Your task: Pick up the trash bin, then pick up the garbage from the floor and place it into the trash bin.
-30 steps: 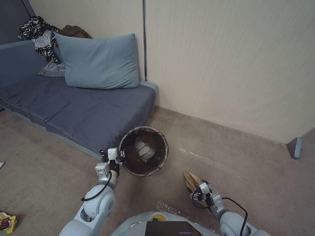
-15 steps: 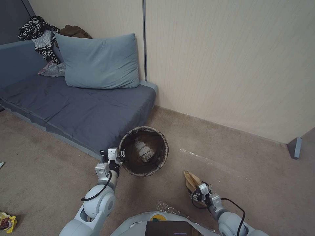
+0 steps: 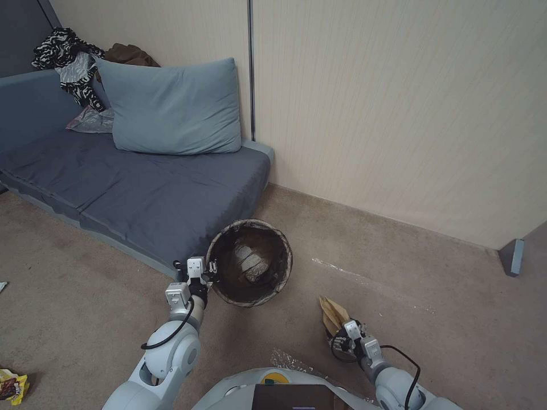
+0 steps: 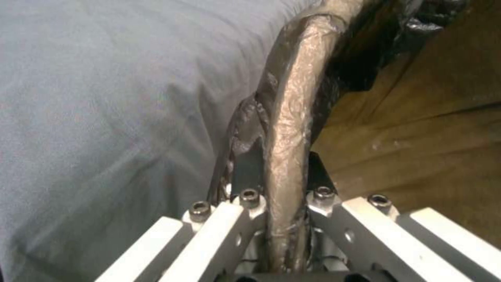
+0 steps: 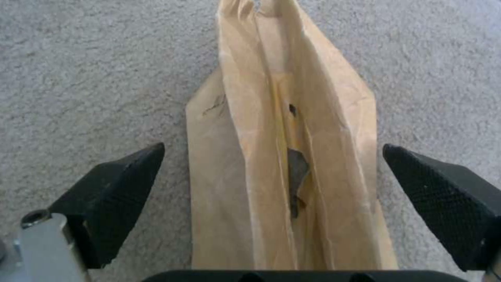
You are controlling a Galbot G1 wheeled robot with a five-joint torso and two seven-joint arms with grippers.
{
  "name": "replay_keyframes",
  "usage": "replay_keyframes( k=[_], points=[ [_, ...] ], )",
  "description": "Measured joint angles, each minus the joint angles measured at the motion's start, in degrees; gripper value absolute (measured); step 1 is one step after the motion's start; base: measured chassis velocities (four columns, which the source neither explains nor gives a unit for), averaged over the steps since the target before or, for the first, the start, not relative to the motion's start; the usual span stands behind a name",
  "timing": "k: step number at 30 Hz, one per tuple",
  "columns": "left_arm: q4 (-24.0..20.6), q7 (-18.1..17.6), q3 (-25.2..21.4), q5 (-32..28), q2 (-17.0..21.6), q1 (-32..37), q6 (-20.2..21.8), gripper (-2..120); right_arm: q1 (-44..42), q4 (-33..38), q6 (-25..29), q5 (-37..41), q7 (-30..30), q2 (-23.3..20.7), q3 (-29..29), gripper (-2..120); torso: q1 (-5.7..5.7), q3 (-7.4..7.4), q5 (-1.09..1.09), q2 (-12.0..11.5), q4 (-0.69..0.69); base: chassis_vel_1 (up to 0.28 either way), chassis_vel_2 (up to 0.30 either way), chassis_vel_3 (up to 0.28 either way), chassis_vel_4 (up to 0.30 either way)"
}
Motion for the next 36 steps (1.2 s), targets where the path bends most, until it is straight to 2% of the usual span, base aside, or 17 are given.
replay_keyframes(
  k=[1,3,5,6,9,10,13,14,16,17,21,22,25,29,36],
  points=[
    [0.0,0.0,0.0,0.0,0.0,0.0,0.0,0,0.3,-0.4,-0.2,0.2,0.0,0.3,-0.1,93,0.00,0.00,-0.01,0.0,0.00,0.000,0.000,0.000,0.000],
    [0.0,0.0,0.0,0.0,0.0,0.0,0.0,0,0.3,-0.4,-0.2,0.2,0.0,0.3,-0.1,93,0.00,0.00,-0.01,0.0,0.00,0.000,0.000,0.000,0.000],
    [0.0,0.0,0.0,0.0,0.0,0.0,0.0,0,0.5,-0.7,-0.4,0.3,0.0,0.5,-0.2,84,0.00,0.00,0.00,0.0,0.00,0.000,0.000,0.000,0.000],
    [0.0,0.0,0.0,0.0,0.0,0.0,0.0,0,0.5,-0.7,-0.4,0.3,0.0,0.5,-0.2,84,0.00,0.00,0.00,0.0,0.00,0.000,0.000,0.000,0.000],
    [0.0,0.0,0.0,0.0,0.0,0.0,0.0,0,0.8,-1.1,-0.5,0.4,0.0,0.7,-0.3,67,0.00,0.00,-0.01,0.0,0.00,0.000,0.000,0.000,0.000],
    [0.0,0.0,0.0,0.0,0.0,0.0,0.0,0,0.8,-1.1,-0.5,0.4,0.0,0.7,-0.3,67,0.00,0.00,-0.01,0.0,0.00,0.000,0.000,0.000,0.000],
    [0.0,0.0,0.0,0.0,0.0,0.0,0.0,0,1.1,-1.4,-0.7,0.6,0.0,1.1,-0.5,51,0.00,0.00,-0.01,0.0,0.00,0.000,0.000,0.000,0.000],
    [0.0,0.0,0.0,0.0,0.0,0.0,0.0,0,1.1,-1.4,-0.7,0.6,0.0,1.1,-0.5,51,0.00,0.00,-0.01,0.0,0.00,0.000,0.000,0.000,0.000],
    [0.0,0.0,0.0,0.0,0.0,0.0,0.0,0,1.3,-1.6,-0.9,0.6,0.0,1.5,-0.6,41,0.00,0.00,0.00,0.0,0.00,0.000,0.000,0.000,0.000],
    [0.0,0.0,0.0,0.0,0.0,0.0,0.0,0,1.3,-1.6,-0.9,0.6,0.0,1.5,-0.6,41,0.00,0.00,0.00,0.0,0.00,0.000,0.000,0.000,0.000],
    [0.0,0.0,0.0,0.0,0.0,0.0,0.0,0,1.4,-1.4,-1.1,0.6,0.3,1.8,-0.7,23,0.00,0.00,0.00,0.0,0.00,0.000,0.000,0.000,0.000],
    [0.0,0.0,0.0,0.0,0.0,0.0,0.0,0,1.4,-1.4,-1.1,0.6,0.3,1.8,-0.7,23,0.00,0.00,0.00,0.0,0.00,0.000,0.000,0.000,0.000],
    [0.0,0.0,0.0,0.0,0.0,0.0,0.0,0,1.4,-1.1,-1.2,0.6,0.6,2.0,-0.7,8,0.00,0.00,-0.01,0.0,0.00,0.000,0.000,0.000,0.000],
    [0.0,0.0,0.0,0.0,0.0,0.0,0.0,0,1.3,-0.9,-1.3,0.6,0.8,2.1,-0.7,0,0.00,0.00,-0.01,0.0,0.00,0.000,0.000,0.000,0.000],
    [0.0,0.0,0.0,0.0,0.0,0.0,0.0,0,1.0,-0.3,-1.5,0.6,1.4,2.0,-0.2,0,0.00,0.00,-0.01,0.0,0.00,0.000,0.000,0.000,0.000]
  ],
)
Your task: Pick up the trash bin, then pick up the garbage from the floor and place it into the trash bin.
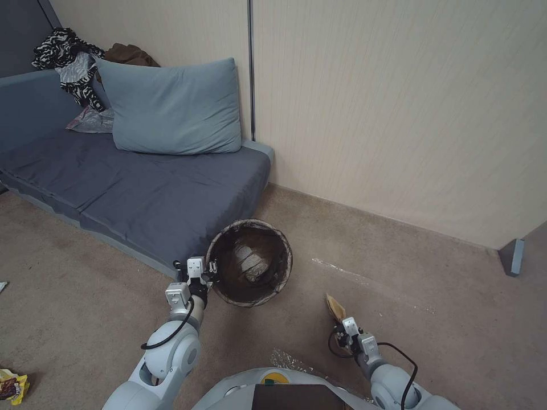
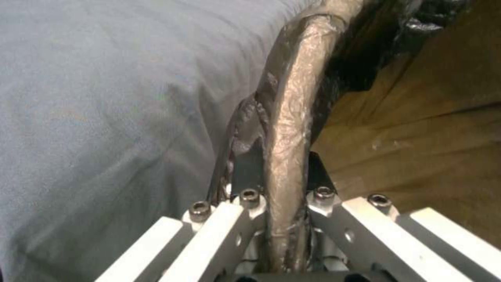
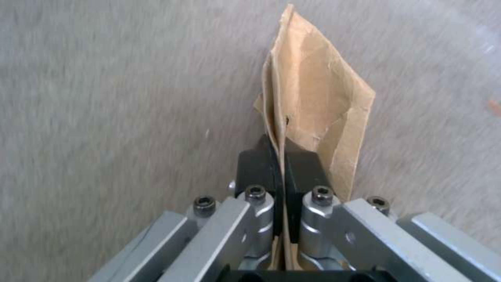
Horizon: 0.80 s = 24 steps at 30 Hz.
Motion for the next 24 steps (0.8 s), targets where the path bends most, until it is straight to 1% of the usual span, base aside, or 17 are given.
replay_keyframes(
  k=[6,9,10,12,13,14,16,17,18,19,20,22,23,24],
  points=[
    [0.0,0.0,0.0,0.0,0.0,0.0,0.0,0,-0.5,1.4,-0.1,-0.2,0.8,-0.1,1.2,0,0.00,0.00,0.01,0.0,0.00,0.000,0.000,0.000,0.000],
    [0.0,0.0,0.0,0.0,0.0,0.0,0.0,0,-1.3,5.4,-0.2,-0.2,2.5,-0.2,4.0,0,0.00,0.00,0.00,0.0,0.00,0.000,0.000,0.000,0.000],
    [0.0,0.0,0.0,0.0,0.0,0.0,0.0,0,-1.3,5.4,-0.2,-0.2,2.5,-0.2,4.0,0,0.00,0.00,0.00,0.0,0.00,0.000,0.000,0.000,0.000],
    [0.0,0.0,0.0,0.0,0.0,0.0,0.0,0,-1.8,10.5,-0.3,-0.1,4.0,0.0,7.9,0,0.00,0.00,0.00,0.0,0.00,0.000,0.000,0.000,0.000],
    [0.0,0.0,0.0,0.0,0.0,0.0,0.0,0,-1.8,10.5,-0.3,-0.1,4.0,0.0,7.9,0,0.00,0.00,0.00,0.0,0.00,0.000,0.000,0.000,0.000],
    [0.0,0.0,0.0,0.0,0.0,0.0,0.0,0,-2.0,14.0,0.2,-0.3,4.5,0.3,10.6,0,0.00,0.00,0.00,0.0,0.00,0.000,0.000,0.000,0.000],
    [0.0,0.0,0.0,0.0,0.0,0.0,0.0,0,-2.2,18.1,0.9,-0.7,5.0,0.8,13.7,0,0.00,0.00,0.00,0.0,0.01,0.000,0.000,0.000,0.000],
    [0.0,0.0,0.0,0.0,0.0,0.0,0.0,0,-2.2,18.1,0.9,-0.7,5.0,0.8,13.7,0,0.00,0.00,0.00,0.0,0.01,0.000,0.000,0.000,0.000],
    [0.0,0.0,0.0,0.0,0.0,0.0,0.0,0,-2.4,22.0,1.5,-1.2,5.3,1.2,16.3,0,0.00,0.00,0.00,0.0,0.01,0.000,0.000,0.000,0.000],
    [0.0,0.0,0.0,0.0,0.0,0.0,0.0,0,-2.7,24.2,1.7,-1.4,5.3,1.3,17.5,0,0.00,0.00,0.00,0.0,0.00,0.000,0.000,0.000,0.000],
    [0.0,0.0,0.0,0.0,0.0,0.0,0.0,0,-2.7,24.2,1.7,-1.4,5.3,1.3,17.5,0,0.00,0.00,0.00,0.0,0.00,0.000,0.000,0.000,0.000],
    [0.0,0.0,0.0,0.0,0.0,0.0,0.0,0,-3.3,28.0,2.5,-1.8,5.2,1.3,19.3,0,0.00,0.00,0.00,0.0,0.00,0.000,0.000,0.000,0.000],
    [0.0,0.0,0.0,0.0,0.0,0.0,0.0,0,-3.3,28.0,2.5,-1.8,5.2,1.3,19.3,0,0.00,0.00,0.00,0.0,0.00,0.000,0.000,0.000,0.000],
    [0.0,0.0,0.0,0.0,0.0,0.0,0.0,0,-3.5,29.8,2.9,-2.0,5.0,1.2,20.1,0,0.00,0.00,0.00,0.0,0.00,0.000,0.000,0.000,0.000]
  ],
)
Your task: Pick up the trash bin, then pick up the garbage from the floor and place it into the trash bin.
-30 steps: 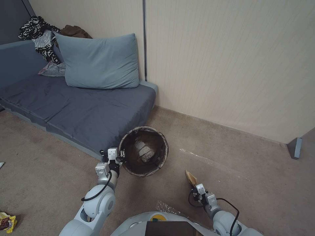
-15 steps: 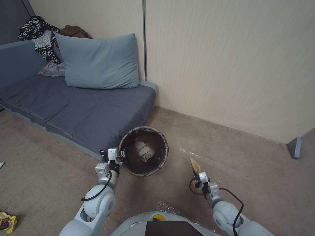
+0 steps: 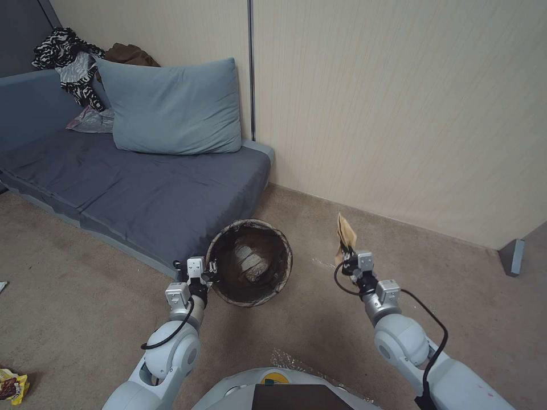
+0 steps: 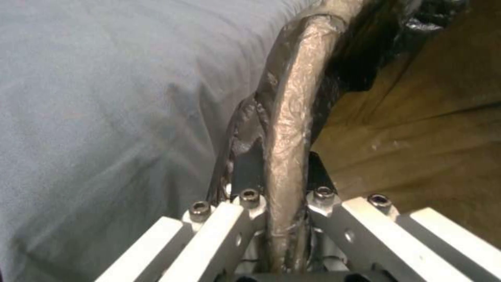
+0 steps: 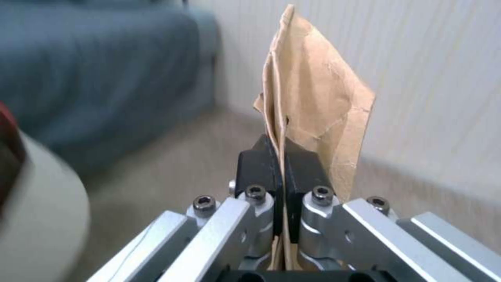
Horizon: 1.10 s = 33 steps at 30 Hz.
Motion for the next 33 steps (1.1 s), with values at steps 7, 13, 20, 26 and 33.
replay_keyframes(
  k=[7,13,20,26,33],
  points=[
    [0.0,0.0,0.0,0.0,0.0,0.0,0.0,0,-0.1,7.8,1.1,-0.5,-2.3,-0.6,2.6,0,0.00,0.00,-0.01,0.0,0.00,0.000,0.000,0.000,0.000],
    [0.0,0.0,0.0,0.0,0.0,0.0,0.0,0,0.0,9.3,1.4,-0.7,-3.2,-0.8,2.8,0,0.00,0.00,0.00,0.0,0.00,0.000,0.000,0.000,0.000],
    [0.0,0.0,0.0,0.0,0.0,0.0,0.0,0,0.9,12.1,2.9,-1.4,-5.9,-1.2,2.2,0,0.00,0.00,0.00,0.0,0.00,0.000,0.000,0.000,0.000],
    [0.0,0.0,0.0,0.0,0.0,0.0,0.0,0,3.3,14.1,5.6,-1.9,-10.2,-2.1,-1.3,0,0.00,0.00,0.00,0.0,0.01,0.000,0.000,0.000,0.000],
    [0.0,0.0,0.0,0.0,0.0,0.0,0.0,0,6.1,14.2,8.4,-1.0,-15.0,-2.9,-7.5,0,0.00,0.00,0.00,0.0,0.00,0.000,0.000,0.000,0.000]
  ],
)
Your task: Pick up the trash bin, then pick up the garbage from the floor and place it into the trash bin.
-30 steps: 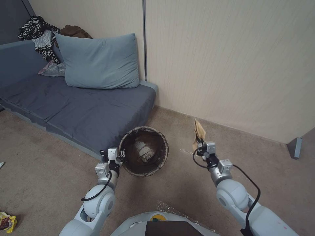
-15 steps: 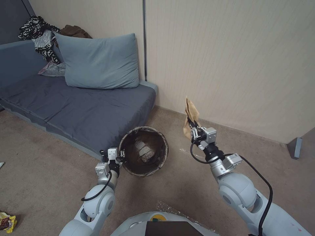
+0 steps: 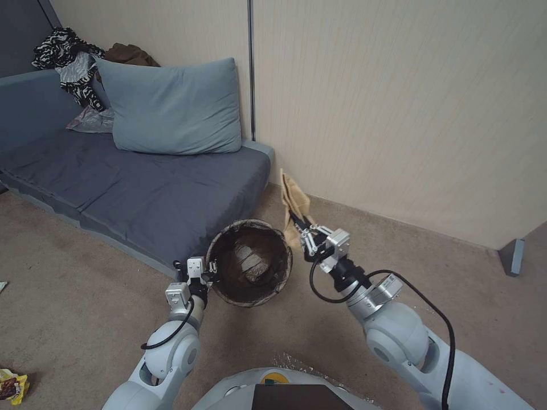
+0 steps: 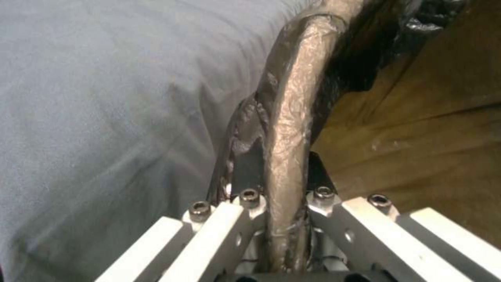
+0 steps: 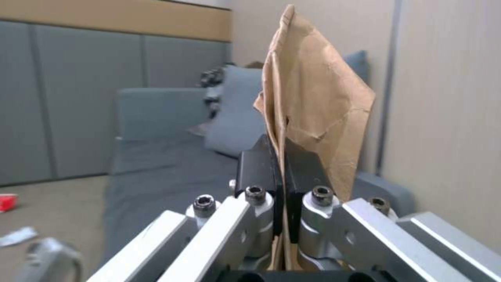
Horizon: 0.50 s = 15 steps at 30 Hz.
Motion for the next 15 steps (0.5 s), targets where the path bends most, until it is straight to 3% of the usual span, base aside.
replay_keyframes(
  k=[15],
  points=[
    [0.0,0.0,0.0,0.0,0.0,0.0,0.0,0,6.8,-2.4,2.9,1.5,-5.9,-1.8,-13.7,0,0.00,0.00,0.00,0.0,0.00,0.000,0.000,0.000,0.000]
  ],
)
